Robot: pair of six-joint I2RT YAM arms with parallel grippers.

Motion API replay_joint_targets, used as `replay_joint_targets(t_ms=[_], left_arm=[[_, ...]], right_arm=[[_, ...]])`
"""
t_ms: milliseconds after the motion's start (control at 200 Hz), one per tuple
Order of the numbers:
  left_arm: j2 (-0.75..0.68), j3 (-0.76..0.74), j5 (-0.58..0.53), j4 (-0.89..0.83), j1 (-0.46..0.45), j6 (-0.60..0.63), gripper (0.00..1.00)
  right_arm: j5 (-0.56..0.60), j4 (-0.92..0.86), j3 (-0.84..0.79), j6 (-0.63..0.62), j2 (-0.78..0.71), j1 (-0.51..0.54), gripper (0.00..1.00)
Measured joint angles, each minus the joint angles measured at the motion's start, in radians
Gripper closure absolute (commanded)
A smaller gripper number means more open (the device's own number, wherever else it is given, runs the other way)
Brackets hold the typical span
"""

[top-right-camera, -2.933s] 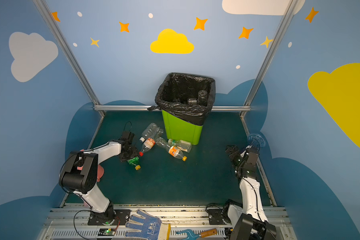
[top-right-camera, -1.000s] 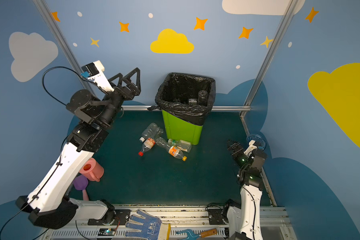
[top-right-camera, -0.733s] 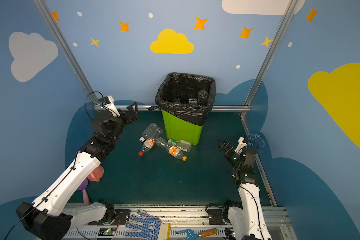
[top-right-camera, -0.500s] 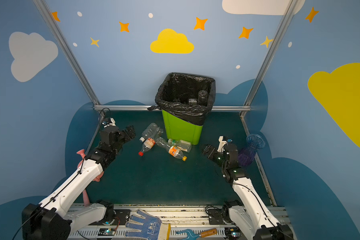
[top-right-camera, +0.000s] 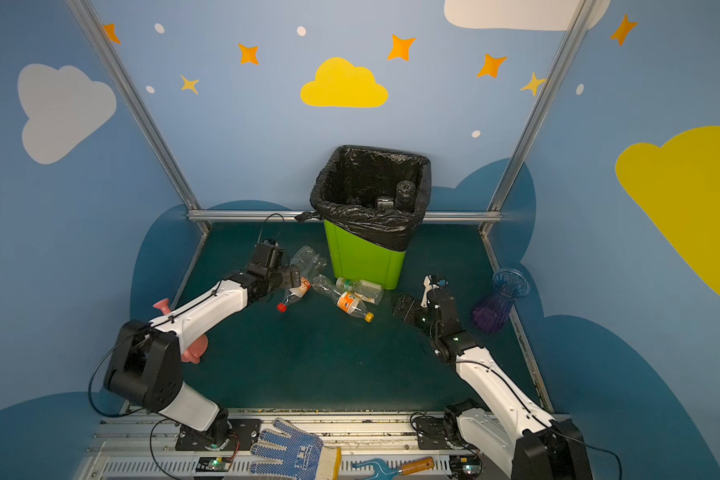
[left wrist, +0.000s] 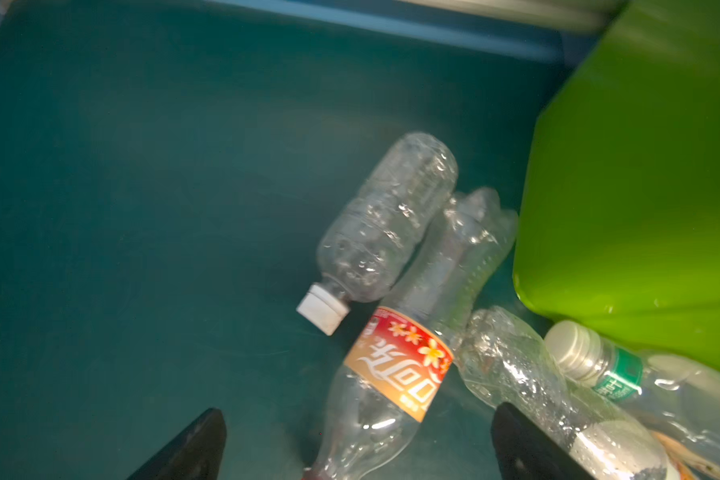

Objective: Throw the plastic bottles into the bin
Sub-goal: 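Lower the left gripper to the clear bottles while the right gripper approaches the pile, then close the left gripper around the red-labelled clear bottle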

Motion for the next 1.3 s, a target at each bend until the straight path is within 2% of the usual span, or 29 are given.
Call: replay_joint_targets(t_ms=[165, 345, 546, 1297], left_arm=[[0.111, 0.136, -0.004, -0.052, -0.011, 0.080, 0.13], [0.218, 0.229, -0.004, -0.108, -0.011, 0.132, 0.17], [0.267, 0.236, 0.007, -0.148, -0.011, 0.145, 0.19], [0.327, 0.241, 0.080, -0.162, -0.011, 0.145, 0.31]], right_arm=[[0.032, -0.027, -0.043, 0.000, -0.069, -0.049, 0.02], [0.032, -0.056, -0.078, 0.001, -0.106, -0.112, 0.02], [0.021, -0.059, -0.095, 0.005, -0.120, -0.154, 0.02], [-0.026, -0.059, -0.098, 0.020, -0.118, -0.209, 0.02]])
